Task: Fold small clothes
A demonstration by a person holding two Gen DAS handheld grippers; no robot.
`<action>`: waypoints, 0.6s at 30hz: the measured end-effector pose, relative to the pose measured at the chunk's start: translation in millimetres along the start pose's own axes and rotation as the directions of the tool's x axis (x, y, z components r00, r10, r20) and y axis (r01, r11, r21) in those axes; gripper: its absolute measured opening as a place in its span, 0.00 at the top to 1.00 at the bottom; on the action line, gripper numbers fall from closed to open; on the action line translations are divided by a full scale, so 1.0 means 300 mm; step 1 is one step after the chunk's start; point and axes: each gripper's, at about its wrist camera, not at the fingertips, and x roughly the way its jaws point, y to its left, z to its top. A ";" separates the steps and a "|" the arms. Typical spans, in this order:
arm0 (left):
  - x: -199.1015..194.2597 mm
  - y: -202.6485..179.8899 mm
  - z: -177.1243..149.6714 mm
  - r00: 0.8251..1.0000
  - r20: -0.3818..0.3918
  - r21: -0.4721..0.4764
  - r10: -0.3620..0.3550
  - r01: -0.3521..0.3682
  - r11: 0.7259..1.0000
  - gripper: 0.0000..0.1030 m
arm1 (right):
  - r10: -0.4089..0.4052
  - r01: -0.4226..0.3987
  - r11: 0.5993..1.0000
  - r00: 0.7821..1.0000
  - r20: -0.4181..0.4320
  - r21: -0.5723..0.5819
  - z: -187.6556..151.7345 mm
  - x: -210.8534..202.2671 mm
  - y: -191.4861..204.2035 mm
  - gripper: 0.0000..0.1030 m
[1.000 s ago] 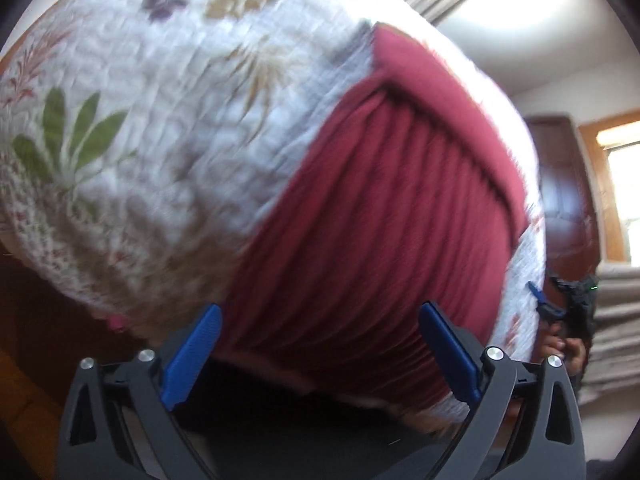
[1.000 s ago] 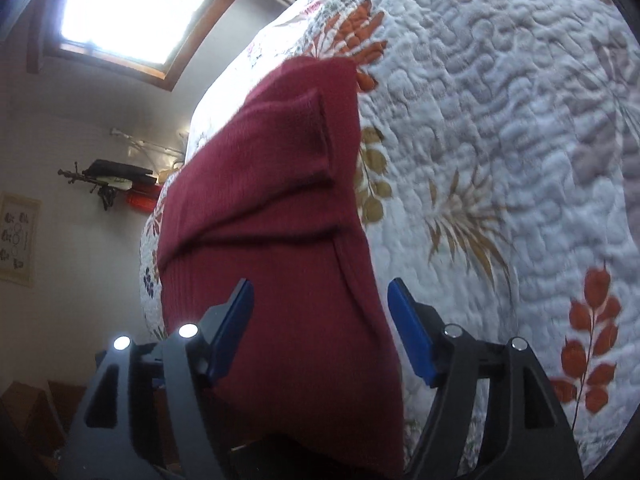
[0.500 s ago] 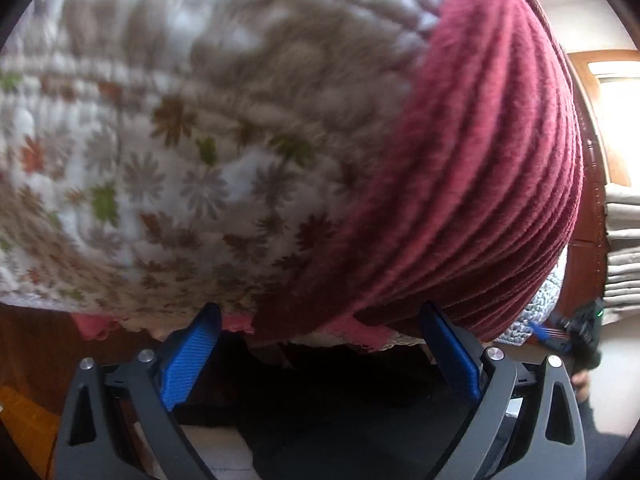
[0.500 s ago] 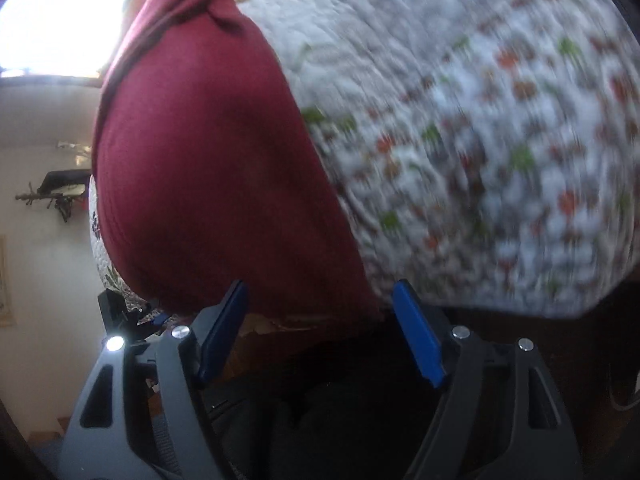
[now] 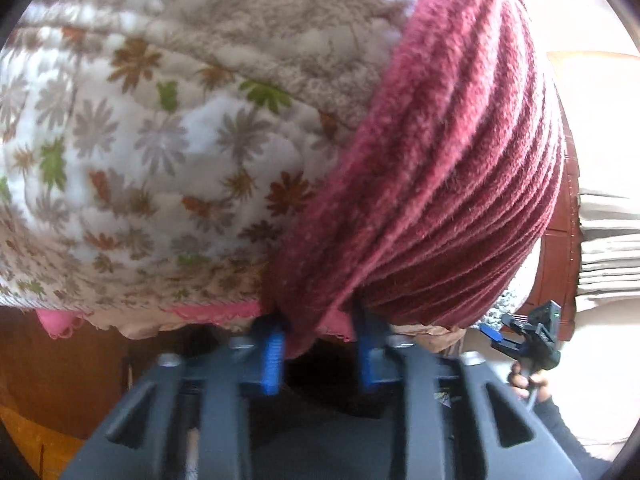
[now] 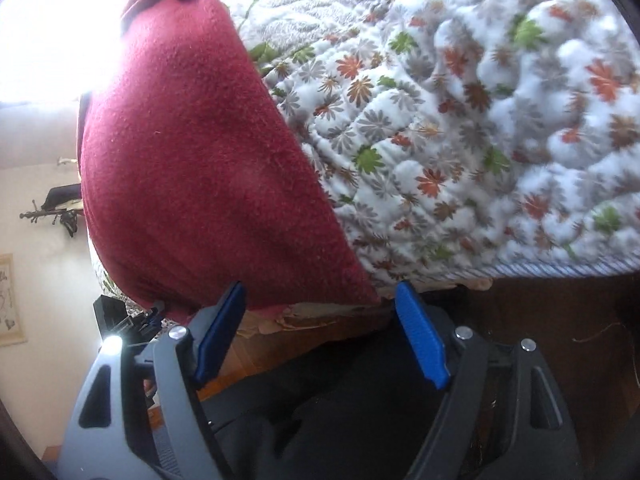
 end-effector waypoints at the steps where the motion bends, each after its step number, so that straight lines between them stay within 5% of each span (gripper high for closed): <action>1: -0.006 0.007 -0.014 1.000 -0.005 -0.009 -0.011 0.011 1.000 0.88 | 0.005 -0.005 1.000 1.000 0.000 -0.009 0.004 0.008 -0.001 0.26; 6: -0.070 0.018 -0.066 0.996 -0.029 -0.041 -0.080 0.079 0.996 0.91 | 0.056 -0.056 0.998 0.998 0.006 -0.017 -0.002 0.010 -0.049 0.26; 10: -0.137 0.001 -0.087 0.977 -0.041 -0.098 -0.207 0.202 0.974 0.91 | 0.137 -0.137 0.990 0.991 0.007 0.029 -0.020 0.010 -0.111 0.24; 12: -0.183 -0.026 -0.099 0.961 -0.027 -0.118 -0.274 0.269 0.956 0.91 | 0.195 -0.195 0.979 0.981 0.015 0.054 -0.031 0.008 -0.141 0.22; 14: -0.246 -0.042 -0.116 0.925 0.016 -0.171 -0.379 0.376 0.911 0.92 | 0.248 -0.250 0.965 0.968 0.029 0.078 -0.045 0.012 -0.171 0.21; 18: -0.328 -0.100 -0.148 0.890 0.039 -0.226 -0.453 0.450 0.864 0.92 | 0.339 -0.345 0.930 0.939 0.062 0.131 -0.080 0.037 -0.207 0.17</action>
